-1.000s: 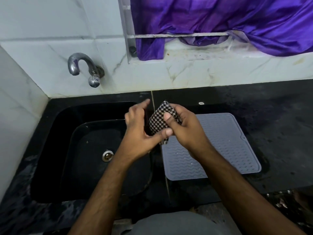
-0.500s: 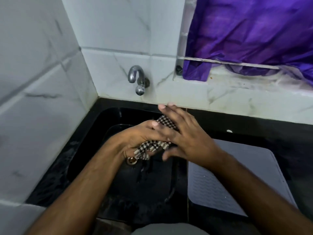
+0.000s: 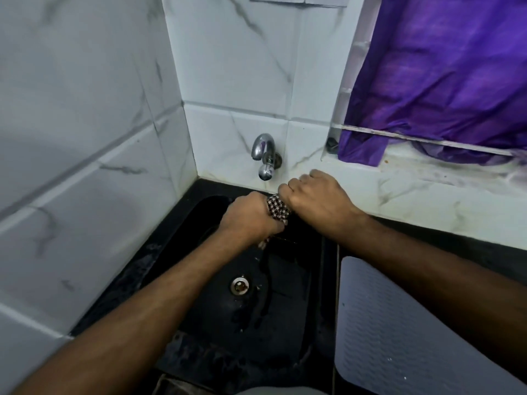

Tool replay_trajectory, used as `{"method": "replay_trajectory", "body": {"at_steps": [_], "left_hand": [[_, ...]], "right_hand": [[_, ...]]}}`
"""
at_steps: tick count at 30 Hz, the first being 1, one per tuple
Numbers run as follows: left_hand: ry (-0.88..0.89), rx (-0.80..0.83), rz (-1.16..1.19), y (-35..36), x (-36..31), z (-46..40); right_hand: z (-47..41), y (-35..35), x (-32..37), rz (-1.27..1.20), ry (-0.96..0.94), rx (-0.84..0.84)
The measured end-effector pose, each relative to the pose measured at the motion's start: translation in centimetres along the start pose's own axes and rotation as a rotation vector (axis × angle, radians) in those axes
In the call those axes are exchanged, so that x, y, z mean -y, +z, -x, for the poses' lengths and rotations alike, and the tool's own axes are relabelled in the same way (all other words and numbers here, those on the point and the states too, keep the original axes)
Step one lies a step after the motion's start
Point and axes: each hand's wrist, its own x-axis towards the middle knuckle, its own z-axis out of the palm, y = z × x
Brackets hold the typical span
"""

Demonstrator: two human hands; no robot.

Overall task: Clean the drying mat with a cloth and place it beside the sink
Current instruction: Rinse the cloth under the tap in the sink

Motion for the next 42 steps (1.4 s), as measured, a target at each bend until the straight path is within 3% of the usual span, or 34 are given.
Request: {"method": "replay_trajectory", "body": {"at_steps": [2, 4, 9, 11, 14, 16, 18, 20, 21, 25, 27, 30, 33, 35, 38, 42], "left_hand": [[0.097, -0.222, -0.262, 0.5, 0.4, -1.0], [0.215, -0.314, -0.422, 0.6, 1.1, -1.9], [0.62, -0.33, -0.715, -0.3, 3.5, -3.0], [0.723, -0.338, -0.713, -0.4, 3.7, -2.8], [0.621, -0.28, -0.56, -0.6, 3.5, -2.9], [0.447, -0.191, -0.363, -1.3, 3.7, -2.8], [0.319, -0.013, 0.045, -2.3, 3.8, -2.6], [0.3, 0.172, 0.42, -2.8, 3.2, -1.8], [0.311, 0.249, 0.498, -2.8, 2.7, -1.4], [0.29, 0.49, 0.486, -2.7, 0.3, -0.8], [0.266, 0.524, 0.427, -2.8, -0.4, -1.3], [0.167, 0.361, 0.134, -1.8, -0.7, -3.0], [0.117, -0.071, -0.319, 0.5, -0.7, -4.5], [0.227, -0.22, -0.499, 1.6, -0.2, -5.4], [0.501, -0.35, -0.764, 0.9, 2.1, -6.8], [0.883, -0.442, -1.027, -0.9, 4.2, -7.8]], "right_hand": [[-1.3, -0.1, 0.7, -0.098, 0.131, 0.142], [-2.2, 0.0, 1.1, -0.218, 0.228, 0.239], [-3.3, 0.5, -0.4, -0.755, 0.259, 0.694], [-3.0, 0.7, -1.4, -1.014, 0.245, 0.781], [-1.6, 1.7, -2.0, -1.163, 0.29, 0.609], [0.1, 2.6, -1.1, -1.019, 0.306, 0.32], [1.9, 2.8, 0.5, -0.787, 0.245, 0.019], [2.9, 2.8, 2.0, -0.534, 0.131, -0.155], [3.1, 3.0, 2.6, -0.48, 0.116, -0.19], [1.8, 2.8, 1.9, -0.479, 0.237, -0.351], [0.7, 2.7, 0.6, -0.349, 0.187, -0.352], [-1.0, 3.0, -0.7, -0.175, 0.122, -0.15], [-2.8, 3.6, -0.1, -0.226, 0.222, 0.154], [-3.9, 4.2, 0.5, -0.271, 0.31, 0.252], [-4.8, 5.3, 1.1, -0.399, 0.433, 0.237], [-4.5, 5.9, 2.1, -0.865, 0.549, 0.293]]}}
